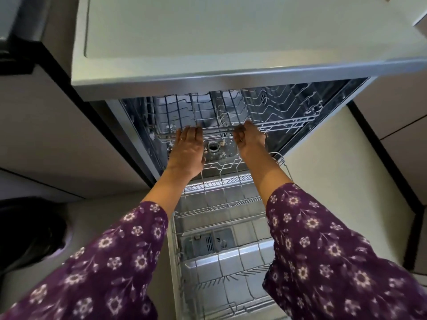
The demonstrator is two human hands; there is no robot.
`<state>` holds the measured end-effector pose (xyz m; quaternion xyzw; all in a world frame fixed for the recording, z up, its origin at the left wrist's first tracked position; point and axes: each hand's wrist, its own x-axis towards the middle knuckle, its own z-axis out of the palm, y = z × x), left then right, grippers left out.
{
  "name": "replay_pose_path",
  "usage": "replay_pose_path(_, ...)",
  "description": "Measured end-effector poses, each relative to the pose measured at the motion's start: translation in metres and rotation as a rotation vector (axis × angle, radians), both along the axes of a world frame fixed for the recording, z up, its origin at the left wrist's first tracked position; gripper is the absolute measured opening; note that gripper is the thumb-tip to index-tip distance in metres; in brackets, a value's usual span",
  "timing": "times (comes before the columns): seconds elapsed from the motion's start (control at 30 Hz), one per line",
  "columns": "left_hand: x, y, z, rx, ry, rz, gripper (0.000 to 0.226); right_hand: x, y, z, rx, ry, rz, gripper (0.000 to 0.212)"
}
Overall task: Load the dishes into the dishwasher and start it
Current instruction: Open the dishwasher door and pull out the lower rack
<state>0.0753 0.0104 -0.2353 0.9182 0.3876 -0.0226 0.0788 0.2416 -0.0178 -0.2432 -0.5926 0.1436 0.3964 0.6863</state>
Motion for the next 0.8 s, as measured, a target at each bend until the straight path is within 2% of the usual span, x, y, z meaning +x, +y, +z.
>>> replay_pose_path(0.13,-0.009,-0.015,-0.004,0.035,-0.048,-0.029,0.079,-0.011,-0.017,-0.004,-0.103,-0.093,0.030,0.020)
replay_pose_path(0.33,-0.032,-0.064,-0.001,-0.008,-0.103,-0.072,0.072,-0.024,-0.069,-0.006,-0.025,-0.056,0.023,0.013)
replay_pose_path(0.5,-0.049,-0.113,0.000,-0.057,-0.020,-0.097,0.081,-0.042,-0.120,-0.012,-0.050,-0.099,0.035,0.011)
replay_pose_path(0.63,-0.068,-0.149,-0.001,-0.101,-0.060,-0.091,0.084,-0.059,-0.161,-0.013,0.027,-0.078,-0.001,0.007)
replay_pose_path(0.8,-0.087,-0.193,0.003,-0.162,-0.096,-0.106,0.081,-0.075,-0.206,-0.014,-0.041,-0.116,-0.016,0.006)
